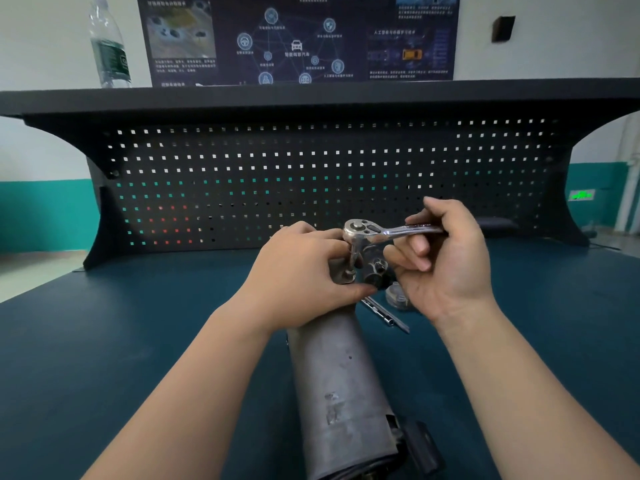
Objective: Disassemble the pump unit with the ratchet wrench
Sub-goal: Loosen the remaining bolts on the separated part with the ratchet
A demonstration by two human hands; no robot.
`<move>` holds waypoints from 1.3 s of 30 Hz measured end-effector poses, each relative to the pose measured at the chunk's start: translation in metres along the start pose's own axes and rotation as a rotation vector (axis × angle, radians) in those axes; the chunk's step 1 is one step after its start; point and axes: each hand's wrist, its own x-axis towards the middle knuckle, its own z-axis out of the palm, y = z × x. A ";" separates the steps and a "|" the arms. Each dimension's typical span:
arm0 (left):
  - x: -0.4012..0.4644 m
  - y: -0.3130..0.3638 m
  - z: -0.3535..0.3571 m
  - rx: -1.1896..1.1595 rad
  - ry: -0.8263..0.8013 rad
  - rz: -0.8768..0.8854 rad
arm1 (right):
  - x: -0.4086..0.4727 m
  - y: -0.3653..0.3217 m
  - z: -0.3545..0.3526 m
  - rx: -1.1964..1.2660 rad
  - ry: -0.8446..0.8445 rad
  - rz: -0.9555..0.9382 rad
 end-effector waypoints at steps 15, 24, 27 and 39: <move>-0.002 -0.008 0.004 -0.785 0.005 -0.047 | 0.010 -0.002 -0.004 -0.070 0.057 0.079; 0.001 -0.003 0.001 -0.517 0.098 0.050 | -0.044 0.032 0.004 -0.514 0.088 -0.723; 0.001 -0.004 0.000 -0.586 0.071 0.019 | -0.032 0.020 0.007 -0.352 0.084 -0.524; 0.004 -0.001 0.001 -0.750 0.014 -0.081 | -0.039 0.017 0.002 -0.531 0.034 -0.606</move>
